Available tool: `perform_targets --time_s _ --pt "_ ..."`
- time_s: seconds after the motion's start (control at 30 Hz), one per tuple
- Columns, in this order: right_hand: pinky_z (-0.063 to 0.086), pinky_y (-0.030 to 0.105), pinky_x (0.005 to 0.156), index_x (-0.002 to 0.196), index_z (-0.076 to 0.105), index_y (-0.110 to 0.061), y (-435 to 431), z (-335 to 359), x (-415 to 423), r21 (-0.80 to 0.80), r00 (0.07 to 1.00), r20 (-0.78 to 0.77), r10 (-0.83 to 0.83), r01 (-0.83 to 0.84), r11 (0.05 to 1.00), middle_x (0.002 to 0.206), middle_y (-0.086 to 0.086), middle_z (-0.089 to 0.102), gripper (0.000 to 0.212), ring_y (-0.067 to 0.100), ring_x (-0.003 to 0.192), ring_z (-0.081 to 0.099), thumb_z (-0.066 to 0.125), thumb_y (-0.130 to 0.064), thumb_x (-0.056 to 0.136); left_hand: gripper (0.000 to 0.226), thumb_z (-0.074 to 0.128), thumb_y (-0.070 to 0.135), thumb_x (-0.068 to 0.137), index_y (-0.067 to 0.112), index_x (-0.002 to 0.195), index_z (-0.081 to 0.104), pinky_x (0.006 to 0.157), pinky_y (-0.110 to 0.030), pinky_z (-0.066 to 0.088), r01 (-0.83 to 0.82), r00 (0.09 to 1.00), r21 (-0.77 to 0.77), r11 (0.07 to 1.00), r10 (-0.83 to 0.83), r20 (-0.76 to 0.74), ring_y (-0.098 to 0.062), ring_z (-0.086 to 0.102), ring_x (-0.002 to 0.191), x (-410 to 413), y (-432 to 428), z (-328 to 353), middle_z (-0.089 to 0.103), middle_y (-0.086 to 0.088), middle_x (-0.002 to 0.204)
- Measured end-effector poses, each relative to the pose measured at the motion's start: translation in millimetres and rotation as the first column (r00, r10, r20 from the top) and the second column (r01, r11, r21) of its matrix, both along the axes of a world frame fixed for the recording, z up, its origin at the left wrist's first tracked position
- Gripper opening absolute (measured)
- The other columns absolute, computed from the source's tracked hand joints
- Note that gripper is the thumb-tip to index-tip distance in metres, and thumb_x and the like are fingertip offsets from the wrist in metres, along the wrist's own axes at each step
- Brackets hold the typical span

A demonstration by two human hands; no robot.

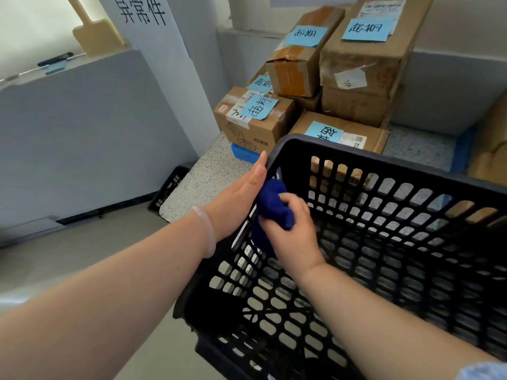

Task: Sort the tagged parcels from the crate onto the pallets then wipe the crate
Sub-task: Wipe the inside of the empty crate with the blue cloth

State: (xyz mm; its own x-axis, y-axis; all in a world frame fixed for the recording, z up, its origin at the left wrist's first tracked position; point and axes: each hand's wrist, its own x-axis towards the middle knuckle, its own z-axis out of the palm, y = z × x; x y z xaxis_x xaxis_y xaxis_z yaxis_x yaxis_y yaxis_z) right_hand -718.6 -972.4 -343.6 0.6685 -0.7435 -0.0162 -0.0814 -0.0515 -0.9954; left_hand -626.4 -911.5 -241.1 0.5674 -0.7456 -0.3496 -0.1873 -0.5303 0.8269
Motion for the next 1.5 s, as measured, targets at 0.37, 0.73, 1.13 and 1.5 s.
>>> perform_targets --time_s 0.37,0.73,1.13,1.5 --pt "0.042 0.016 0.092 0.098 0.066 -0.008 54.7 -16.6 -40.9 -0.165 0.936 0.165 0.310 -0.284 0.945 0.105 0.007 0.057 0.030 0.004 0.099 0.057 0.070 -0.025 0.075 0.055 0.015 0.054 0.102 0.045 0.155 0.008 0.106 -0.016 0.005 0.071 0.992 0.074 0.995 -0.078 0.098 -0.004 0.015 0.147 0.9 0.5 -2.9 0.017 0.016 0.161" --pt "0.048 0.028 0.079 0.108 0.053 -0.022 24.9 -88.2 -41.4 -0.458 0.853 -0.347 0.390 -0.517 0.723 0.125 -0.002 0.040 0.036 0.025 0.102 0.056 0.070 -0.012 0.078 0.055 0.012 0.055 0.101 0.045 0.155 0.009 0.103 -0.016 0.006 0.035 0.989 0.094 0.995 -0.048 0.138 -0.007 0.017 0.147 -3.0 0.4 0.2 0.021 0.015 0.161" --pt "0.050 0.052 0.098 0.098 0.047 -0.072 -37.0 -34.2 -1.6 0.333 0.987 -0.057 -0.149 0.159 0.929 0.136 -0.001 0.050 0.036 0.023 0.116 0.058 0.061 -0.054 0.071 0.054 0.015 0.054 0.102 0.046 0.155 0.009 0.102 -0.015 0.006 0.038 0.985 0.108 0.993 -0.055 0.162 -0.006 0.014 0.148 -2.6 -1.5 -1.8 0.017 0.020 0.161" --pt "0.042 0.013 0.086 0.090 0.055 -0.038 7.5 -11.7 -12.1 0.170 0.999 -0.029 0.035 -0.029 0.985 0.121 -0.004 0.043 0.040 -0.006 0.096 0.048 0.061 0.000 0.083 0.054 0.020 0.054 0.102 0.044 0.155 0.012 0.100 -0.010 0.008 0.023 0.989 0.080 0.997 -0.035 0.146 -0.004 0.016 0.147 -3.6 -1.7 -4.5 0.021 0.019 0.160"
